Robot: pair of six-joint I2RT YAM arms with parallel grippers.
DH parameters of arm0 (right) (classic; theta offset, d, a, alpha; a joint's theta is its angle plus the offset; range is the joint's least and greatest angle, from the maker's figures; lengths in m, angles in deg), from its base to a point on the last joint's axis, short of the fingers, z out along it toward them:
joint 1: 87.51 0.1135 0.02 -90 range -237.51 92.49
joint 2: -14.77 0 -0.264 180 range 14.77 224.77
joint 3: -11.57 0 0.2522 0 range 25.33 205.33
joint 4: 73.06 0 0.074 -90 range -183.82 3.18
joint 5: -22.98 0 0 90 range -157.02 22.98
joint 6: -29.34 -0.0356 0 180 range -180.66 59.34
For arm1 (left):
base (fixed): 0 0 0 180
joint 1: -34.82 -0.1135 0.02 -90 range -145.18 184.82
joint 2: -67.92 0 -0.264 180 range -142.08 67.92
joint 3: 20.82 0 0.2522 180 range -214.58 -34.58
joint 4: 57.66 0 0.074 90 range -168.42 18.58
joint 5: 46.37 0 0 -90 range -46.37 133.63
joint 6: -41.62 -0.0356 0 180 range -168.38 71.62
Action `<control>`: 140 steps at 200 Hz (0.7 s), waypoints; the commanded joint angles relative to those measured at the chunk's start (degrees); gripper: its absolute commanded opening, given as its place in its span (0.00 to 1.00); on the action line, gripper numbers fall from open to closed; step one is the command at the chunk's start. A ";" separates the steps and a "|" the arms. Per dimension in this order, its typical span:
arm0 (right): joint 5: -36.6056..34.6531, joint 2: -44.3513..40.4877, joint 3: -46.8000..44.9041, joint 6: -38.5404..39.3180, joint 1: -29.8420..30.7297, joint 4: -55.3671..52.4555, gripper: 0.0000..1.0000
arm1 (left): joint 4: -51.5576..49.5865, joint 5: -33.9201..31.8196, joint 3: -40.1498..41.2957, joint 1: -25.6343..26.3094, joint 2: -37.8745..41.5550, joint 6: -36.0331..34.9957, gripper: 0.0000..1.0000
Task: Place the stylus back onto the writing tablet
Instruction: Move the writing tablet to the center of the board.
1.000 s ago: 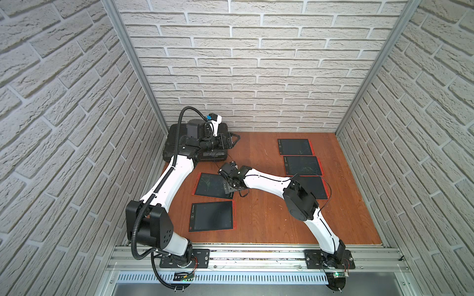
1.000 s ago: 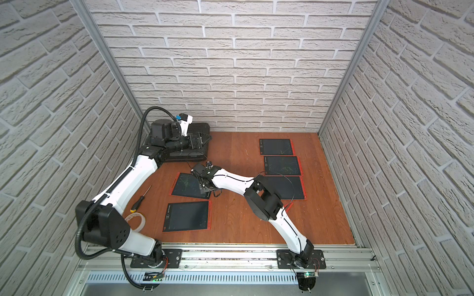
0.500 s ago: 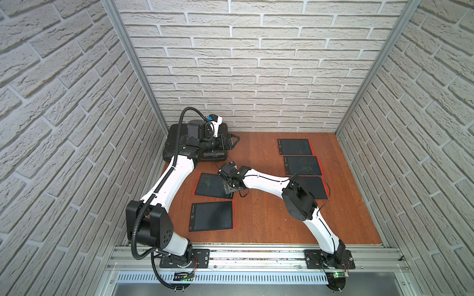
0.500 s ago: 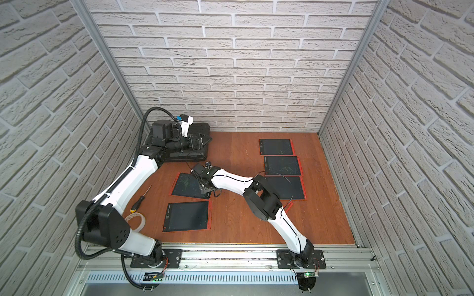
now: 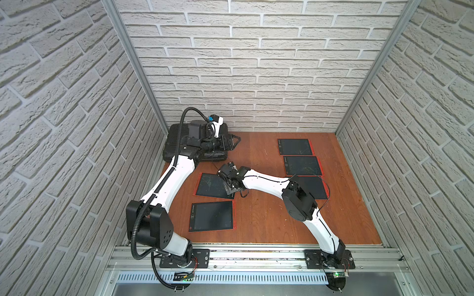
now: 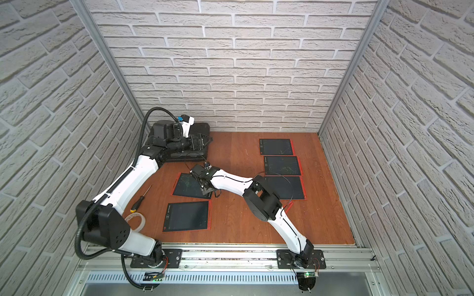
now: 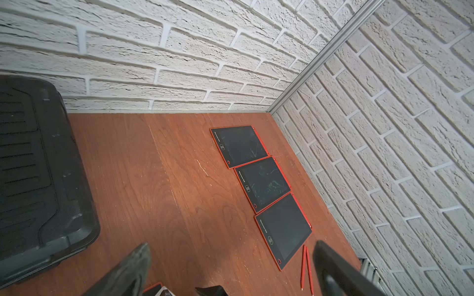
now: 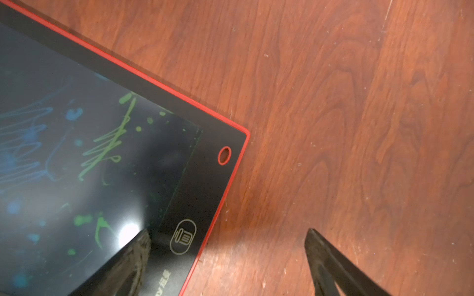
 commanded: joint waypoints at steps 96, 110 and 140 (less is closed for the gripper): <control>-2.78 -10.48 -20.45 4.67 -6.40 -1.04 0.93 | -0.53 -0.72 -1.12 0.85 0.28 -1.63 0.98; -3.03 -11.48 -22.17 4.89 -7.00 -0.73 0.93 | -0.57 -0.68 -1.19 0.94 0.28 -1.73 0.98; -4.17 -13.51 -25.40 5.32 -8.22 -0.86 0.93 | -0.64 -0.81 -1.20 1.14 0.18 -1.77 0.98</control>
